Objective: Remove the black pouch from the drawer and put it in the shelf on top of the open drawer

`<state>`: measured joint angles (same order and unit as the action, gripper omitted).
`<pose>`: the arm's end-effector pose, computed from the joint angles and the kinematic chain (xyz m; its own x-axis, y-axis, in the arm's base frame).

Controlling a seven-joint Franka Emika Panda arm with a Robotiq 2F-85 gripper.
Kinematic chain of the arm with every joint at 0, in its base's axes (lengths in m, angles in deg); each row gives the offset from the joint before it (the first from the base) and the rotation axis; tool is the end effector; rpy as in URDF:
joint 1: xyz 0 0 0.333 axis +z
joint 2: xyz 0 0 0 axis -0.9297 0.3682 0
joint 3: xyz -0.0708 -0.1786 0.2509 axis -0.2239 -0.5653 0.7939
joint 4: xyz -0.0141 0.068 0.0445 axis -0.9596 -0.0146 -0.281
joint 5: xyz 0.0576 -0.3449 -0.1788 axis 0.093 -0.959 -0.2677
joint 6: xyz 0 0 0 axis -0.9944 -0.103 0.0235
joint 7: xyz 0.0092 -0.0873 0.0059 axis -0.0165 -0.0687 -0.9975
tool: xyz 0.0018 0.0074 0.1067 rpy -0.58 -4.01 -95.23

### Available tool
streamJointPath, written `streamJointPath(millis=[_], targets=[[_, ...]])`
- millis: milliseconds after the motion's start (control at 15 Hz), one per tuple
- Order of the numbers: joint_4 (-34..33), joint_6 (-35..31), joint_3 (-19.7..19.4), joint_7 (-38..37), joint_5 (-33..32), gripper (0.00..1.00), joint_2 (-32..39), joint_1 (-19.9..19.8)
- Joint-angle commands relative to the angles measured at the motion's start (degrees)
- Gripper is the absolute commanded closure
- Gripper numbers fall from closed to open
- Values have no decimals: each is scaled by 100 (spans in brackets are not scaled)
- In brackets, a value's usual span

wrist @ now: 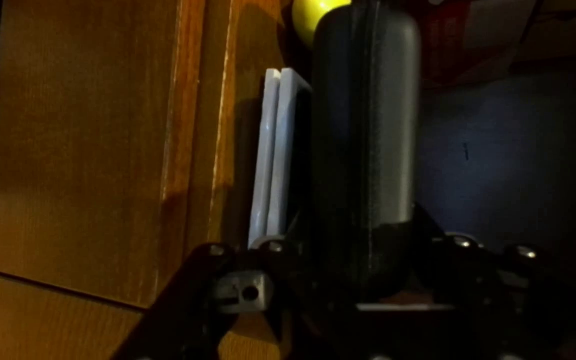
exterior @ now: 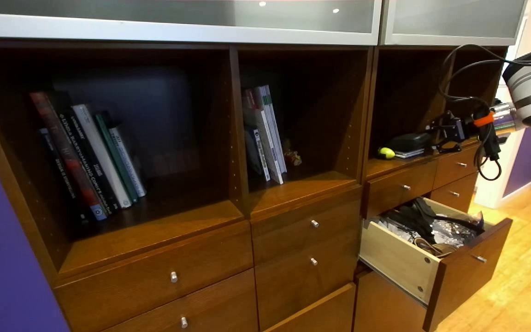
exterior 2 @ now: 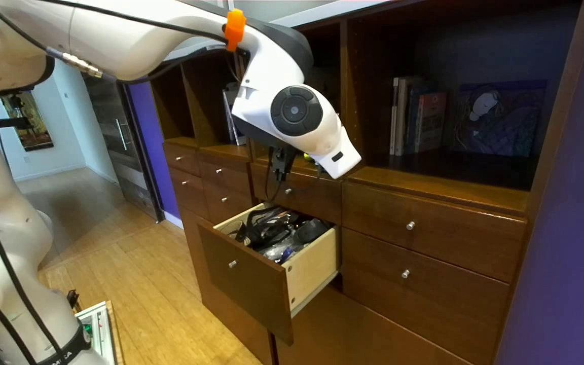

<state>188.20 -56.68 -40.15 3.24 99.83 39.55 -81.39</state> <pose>0.5439 -0.2246 0.4686 0.5189 -0.8523 -0.0659 -0.3713 -0.1553 -0.9154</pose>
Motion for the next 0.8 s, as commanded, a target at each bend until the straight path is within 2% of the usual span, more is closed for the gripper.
streamJointPath(millis=[0,267,733], targets=[[425,-593,92,-160,298,78,-485,117],[617,-1124,191,-205,503,78,-688,224],[608,-1885,397,-59,1299,78,-654,417]])
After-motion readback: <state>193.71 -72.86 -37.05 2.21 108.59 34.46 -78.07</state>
